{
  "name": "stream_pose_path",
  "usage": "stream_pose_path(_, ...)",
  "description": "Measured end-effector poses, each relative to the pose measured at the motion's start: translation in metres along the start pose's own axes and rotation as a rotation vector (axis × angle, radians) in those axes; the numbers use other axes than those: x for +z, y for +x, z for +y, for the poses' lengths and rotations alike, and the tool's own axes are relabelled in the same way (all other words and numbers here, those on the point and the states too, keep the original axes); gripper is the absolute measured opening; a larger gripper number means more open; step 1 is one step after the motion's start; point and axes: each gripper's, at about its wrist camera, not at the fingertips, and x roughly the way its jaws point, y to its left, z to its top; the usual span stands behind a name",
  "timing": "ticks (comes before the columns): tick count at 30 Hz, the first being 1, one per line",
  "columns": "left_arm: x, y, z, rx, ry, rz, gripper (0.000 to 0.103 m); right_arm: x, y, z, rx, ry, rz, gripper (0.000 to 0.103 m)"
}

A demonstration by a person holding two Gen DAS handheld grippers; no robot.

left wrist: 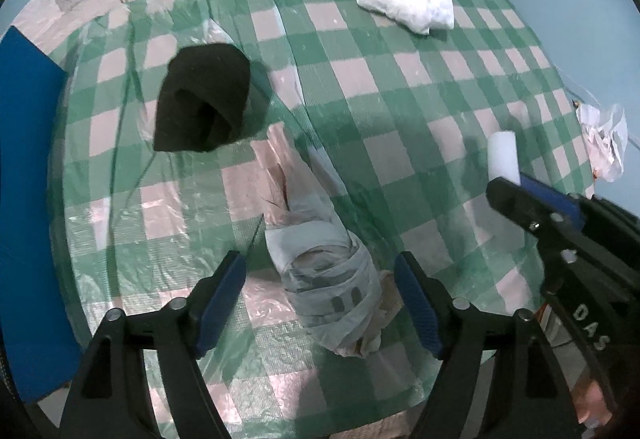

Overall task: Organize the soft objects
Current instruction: 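Grasp the white foam block with the right tool while the left tool grasps the wrapped pink bundle, then carry the wrapped pink bundle with the left tool while the right tool carries the foam block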

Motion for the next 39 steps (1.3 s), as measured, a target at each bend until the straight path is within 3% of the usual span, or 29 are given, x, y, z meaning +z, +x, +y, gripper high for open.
stream_pose_path(1, 0.0, 0.001, 0.0, -0.002, 0.004, 0.004, 0.056, 0.0, 0.0, 0.0, 0.001, 0.0, 0.0, 0.012)
stream_pose_path(2, -0.001, 0.003, 0.001, 0.001, 0.013, 0.012, 0.052, 0.0, 0.0, 0.0, 0.003, 0.0, 0.0, 0.012)
stream_pose_path(7, -0.004, -0.004, -0.001, 0.041, 0.054, -0.031, 0.044, 0.001, -0.002, 0.003, 0.01, -0.004, -0.002, 0.012)
stream_pose_path(39, -0.018, -0.09, 0.03, 0.186, 0.124, -0.26, 0.043, 0.016, -0.057, 0.058, 0.048, -0.132, -0.097, 0.012)
